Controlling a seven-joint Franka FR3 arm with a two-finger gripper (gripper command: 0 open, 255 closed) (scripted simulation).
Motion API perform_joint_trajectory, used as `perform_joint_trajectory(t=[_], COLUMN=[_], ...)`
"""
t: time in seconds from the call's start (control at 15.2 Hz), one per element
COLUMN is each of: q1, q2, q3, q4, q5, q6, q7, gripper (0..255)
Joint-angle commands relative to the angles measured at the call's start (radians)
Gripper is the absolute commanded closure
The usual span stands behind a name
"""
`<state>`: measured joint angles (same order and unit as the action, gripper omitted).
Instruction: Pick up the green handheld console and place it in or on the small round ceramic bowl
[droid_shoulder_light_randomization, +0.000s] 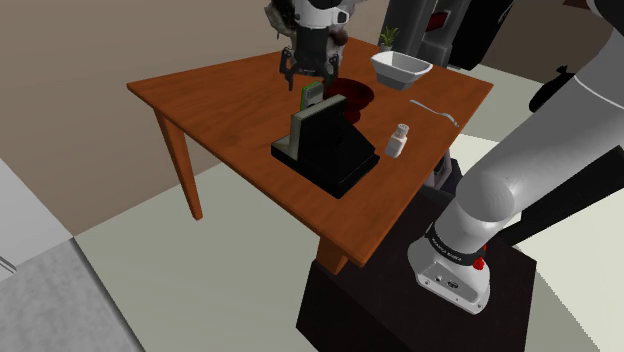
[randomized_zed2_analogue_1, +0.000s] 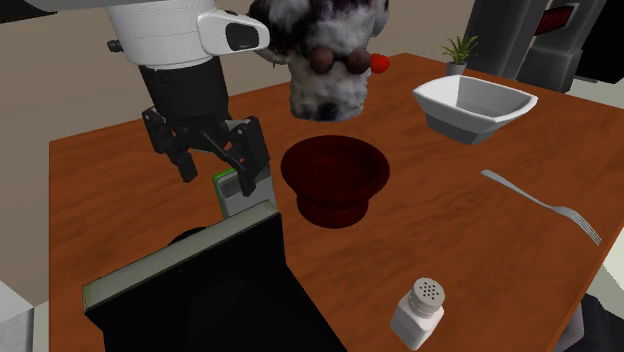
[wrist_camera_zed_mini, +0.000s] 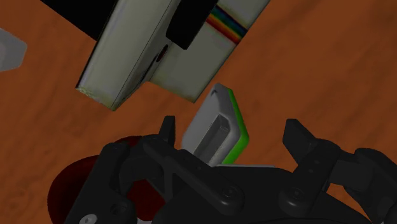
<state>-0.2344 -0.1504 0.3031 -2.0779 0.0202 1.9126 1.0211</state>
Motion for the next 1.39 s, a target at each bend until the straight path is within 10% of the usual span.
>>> perform_joint_trajectory(t=[0.0,0.66,0.73,1.32], q1=[0.000,0.000,0.000,0.000], q2=[0.008,0.015,0.015,0.015], q3=[0.002,0.003,0.003,0.003], q4=[-0.019,-0.046,-0.046,-0.046], q5=[-0.002,-0.004,-0.004,-0.004], q6=[0.026,0.061,0.061,0.061], q7=[0.005,0.007,0.007,0.007], gripper=[0,0,255,255])
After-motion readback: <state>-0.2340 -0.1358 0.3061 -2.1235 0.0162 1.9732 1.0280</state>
